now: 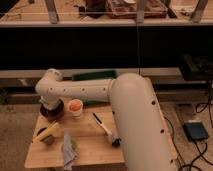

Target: Wipe purple bowl with sponge

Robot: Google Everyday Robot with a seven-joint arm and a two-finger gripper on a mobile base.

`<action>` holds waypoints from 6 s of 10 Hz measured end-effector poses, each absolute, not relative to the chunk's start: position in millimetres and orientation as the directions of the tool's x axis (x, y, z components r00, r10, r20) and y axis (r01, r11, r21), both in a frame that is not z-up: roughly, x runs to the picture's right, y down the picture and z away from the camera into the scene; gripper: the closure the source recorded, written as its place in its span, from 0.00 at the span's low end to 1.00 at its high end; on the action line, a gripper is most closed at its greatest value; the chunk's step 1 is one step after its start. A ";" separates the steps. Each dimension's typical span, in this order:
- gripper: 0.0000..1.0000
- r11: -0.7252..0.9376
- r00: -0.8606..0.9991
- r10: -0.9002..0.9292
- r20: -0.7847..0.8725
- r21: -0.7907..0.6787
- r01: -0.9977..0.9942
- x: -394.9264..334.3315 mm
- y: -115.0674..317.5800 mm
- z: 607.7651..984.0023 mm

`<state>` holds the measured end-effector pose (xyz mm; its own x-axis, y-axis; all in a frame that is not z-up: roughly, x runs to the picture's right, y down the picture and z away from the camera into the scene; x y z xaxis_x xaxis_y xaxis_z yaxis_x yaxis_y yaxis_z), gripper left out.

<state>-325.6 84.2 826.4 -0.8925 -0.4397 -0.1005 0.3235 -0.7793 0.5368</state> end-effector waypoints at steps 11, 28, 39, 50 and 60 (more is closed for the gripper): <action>0.97 -0.770 -0.901 -0.425 -0.089 0.559 0.308 -278.9 122.6 806.8; 0.97 -0.768 -0.903 -0.420 -0.093 0.566 0.299 -314.0 116.2 817.1; 0.97 -0.761 -0.878 -0.476 -0.043 0.521 0.387 -296.9 67.2 842.4; 0.97 -0.777 -0.916 -0.384 -0.116 0.576 0.253 -309.5 108.8 805.8; 0.97 -0.754 -0.875 -0.484 -0.031 0.521 0.399 -282.9 68.1 842.7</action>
<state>-282.9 68.1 842.7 -0.8746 -0.4838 -0.0306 0.3991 -0.7543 0.5212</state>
